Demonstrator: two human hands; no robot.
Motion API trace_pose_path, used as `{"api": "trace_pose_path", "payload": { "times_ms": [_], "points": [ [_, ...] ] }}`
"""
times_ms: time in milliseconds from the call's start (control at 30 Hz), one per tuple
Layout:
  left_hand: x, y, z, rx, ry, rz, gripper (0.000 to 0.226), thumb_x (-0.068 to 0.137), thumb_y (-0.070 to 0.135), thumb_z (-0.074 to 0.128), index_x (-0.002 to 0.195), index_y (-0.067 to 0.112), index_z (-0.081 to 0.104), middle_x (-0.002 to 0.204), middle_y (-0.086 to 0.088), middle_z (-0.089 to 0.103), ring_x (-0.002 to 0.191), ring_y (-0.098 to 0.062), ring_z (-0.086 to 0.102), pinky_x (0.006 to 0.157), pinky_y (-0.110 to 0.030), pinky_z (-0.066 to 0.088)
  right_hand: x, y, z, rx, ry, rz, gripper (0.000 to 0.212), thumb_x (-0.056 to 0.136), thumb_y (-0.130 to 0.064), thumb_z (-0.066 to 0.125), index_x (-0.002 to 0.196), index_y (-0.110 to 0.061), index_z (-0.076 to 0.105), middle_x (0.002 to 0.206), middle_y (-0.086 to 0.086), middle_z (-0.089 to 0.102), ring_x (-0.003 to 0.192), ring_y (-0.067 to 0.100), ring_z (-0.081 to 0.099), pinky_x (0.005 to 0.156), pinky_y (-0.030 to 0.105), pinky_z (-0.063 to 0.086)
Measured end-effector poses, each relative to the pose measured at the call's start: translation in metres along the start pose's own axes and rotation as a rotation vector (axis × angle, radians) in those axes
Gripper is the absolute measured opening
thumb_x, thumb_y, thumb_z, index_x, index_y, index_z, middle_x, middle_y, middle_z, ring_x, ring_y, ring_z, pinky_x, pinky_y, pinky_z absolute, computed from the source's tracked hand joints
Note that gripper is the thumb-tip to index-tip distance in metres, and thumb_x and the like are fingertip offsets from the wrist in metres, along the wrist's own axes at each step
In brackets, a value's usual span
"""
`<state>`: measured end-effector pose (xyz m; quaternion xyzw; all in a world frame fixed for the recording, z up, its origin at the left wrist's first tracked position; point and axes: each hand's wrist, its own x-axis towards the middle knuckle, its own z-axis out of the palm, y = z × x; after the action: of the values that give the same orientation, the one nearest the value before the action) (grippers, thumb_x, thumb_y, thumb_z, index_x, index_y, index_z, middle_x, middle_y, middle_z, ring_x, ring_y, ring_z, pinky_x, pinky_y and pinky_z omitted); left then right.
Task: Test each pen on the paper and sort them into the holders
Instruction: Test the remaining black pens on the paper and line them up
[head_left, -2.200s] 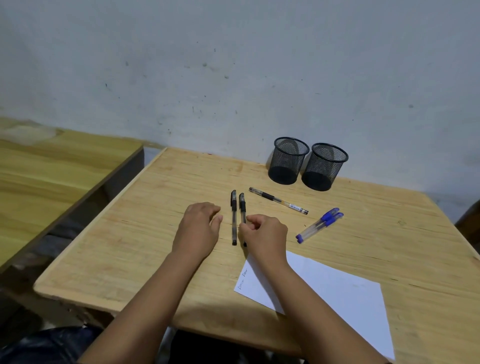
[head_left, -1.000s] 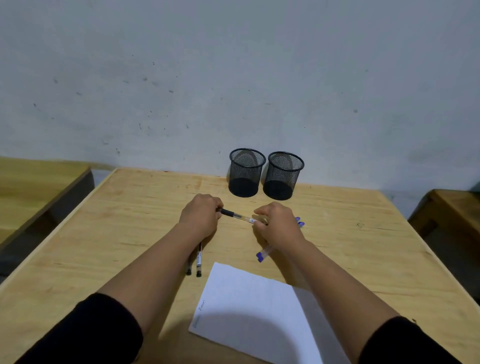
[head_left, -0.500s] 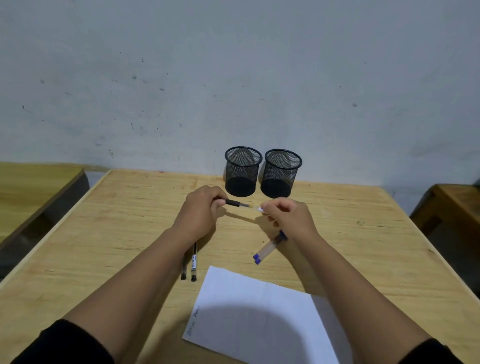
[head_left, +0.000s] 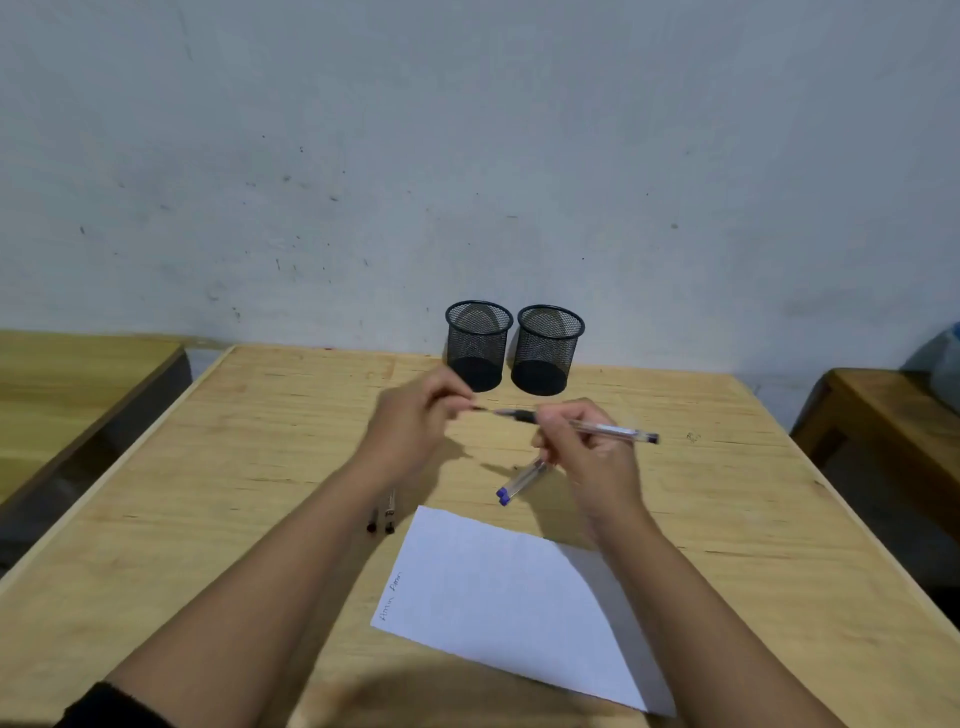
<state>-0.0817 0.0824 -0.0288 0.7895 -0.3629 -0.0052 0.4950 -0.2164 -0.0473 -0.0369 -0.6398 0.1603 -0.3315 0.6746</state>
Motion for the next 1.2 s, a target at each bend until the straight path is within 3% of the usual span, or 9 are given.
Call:
{"api": "trace_pose_path", "payload": {
  "times_ms": [100,267,467,633,700,767,900,1033,1200],
  "points": [
    [0.000,-0.018,-0.026,0.082,0.089,-0.092,0.008,0.086,0.010,0.059,0.085,0.014,0.065,0.074,0.005,0.063,0.066,-0.002,0.053,0.057,-0.002,0.037,-0.005,-0.004,-0.030,0.032,0.093,-0.033,0.015,0.088,-0.007,0.059,0.075,-0.012,0.063,0.056,-0.002,0.060,0.051,0.010,0.048,0.053,0.017,0.043],
    [-0.008,-0.022,0.003,0.203,-0.273,-0.104,0.011,0.081,0.009,0.063,0.078,0.019,0.065,0.080,0.002,0.067,0.076,-0.012,0.058,0.061,-0.010,0.040,-0.018,0.000,-0.029,-0.006,0.035,0.037,0.011,0.088,-0.007,0.060,0.080,-0.011,0.066,0.059,0.000,0.060,0.051,0.008,0.050,0.054,0.015,0.044],
    [-0.006,-0.033,0.028,0.320,-0.420,-0.152,0.015,0.084,0.013,0.062,0.078,0.027,0.063,0.079,0.006,0.062,0.077,-0.013,0.057,0.057,-0.018,0.038,-0.030,0.005,-0.021,0.028,0.022,0.102,0.009,0.088,-0.005,0.059,0.082,-0.009,0.065,0.058,-0.003,0.062,0.051,0.007,0.052,0.053,0.014,0.045],
    [-0.012,-0.028,0.020,0.269,-0.381,-0.128,0.020,0.087,0.010,0.058,0.098,0.023,0.067,0.101,0.002,0.069,0.085,-0.005,0.060,0.065,-0.009,0.037,-0.034,0.009,-0.012,0.096,0.015,0.166,0.007,0.089,-0.002,0.058,0.087,-0.005,0.064,0.056,-0.001,0.063,0.048,0.007,0.053,0.049,0.014,0.046],
    [-0.023,-0.021,0.012,0.247,-0.308,-0.114,0.020,0.089,0.014,0.056,0.103,0.025,0.066,0.108,0.002,0.066,0.073,0.000,0.056,0.060,-0.007,0.035,-0.036,0.011,-0.008,0.100,-0.018,0.208,0.010,0.090,-0.004,0.057,0.092,-0.007,0.066,0.059,0.001,0.065,0.049,0.007,0.056,0.048,0.016,0.047],
    [-0.041,-0.013,0.000,0.230,-0.212,-0.100,0.018,0.089,0.016,0.056,0.101,0.025,0.066,0.101,0.004,0.064,0.067,-0.006,0.054,0.057,-0.009,0.036,-0.039,0.015,-0.004,0.103,-0.067,0.247,0.013,0.091,-0.006,0.056,0.094,-0.011,0.068,0.065,0.004,0.067,0.054,0.010,0.058,0.050,0.021,0.047],
    [-0.094,-0.017,-0.025,0.278,-0.055,-0.086,0.015,0.085,0.020,0.062,0.099,0.024,0.067,0.095,0.010,0.060,0.090,-0.007,0.053,0.080,-0.020,0.037,-0.043,0.017,0.007,0.037,-0.191,0.229,0.009,0.088,-0.003,0.060,0.092,-0.003,0.067,0.064,0.006,0.064,0.054,0.011,0.056,0.049,0.022,0.044],
    [-0.130,-0.034,-0.031,0.314,-0.055,-0.081,0.015,0.078,0.031,0.064,0.092,0.025,0.069,0.090,0.018,0.062,0.090,0.002,0.053,0.079,0.002,0.030,-0.040,0.022,0.023,-0.093,-0.278,0.231,0.007,0.086,-0.004,0.062,0.081,-0.006,0.067,0.055,0.001,0.058,0.046,0.008,0.049,0.045,0.015,0.040],
    [-0.143,-0.046,-0.026,0.296,-0.088,-0.080,0.016,0.077,0.031,0.069,0.092,0.027,0.070,0.093,0.020,0.066,0.096,0.003,0.053,0.082,0.001,0.031,-0.041,0.038,0.043,-0.212,-0.353,0.280,0.009,0.084,-0.002,0.062,0.086,-0.003,0.072,0.048,-0.014,0.059,0.043,-0.003,0.048,0.045,0.008,0.036]
  ]
}}
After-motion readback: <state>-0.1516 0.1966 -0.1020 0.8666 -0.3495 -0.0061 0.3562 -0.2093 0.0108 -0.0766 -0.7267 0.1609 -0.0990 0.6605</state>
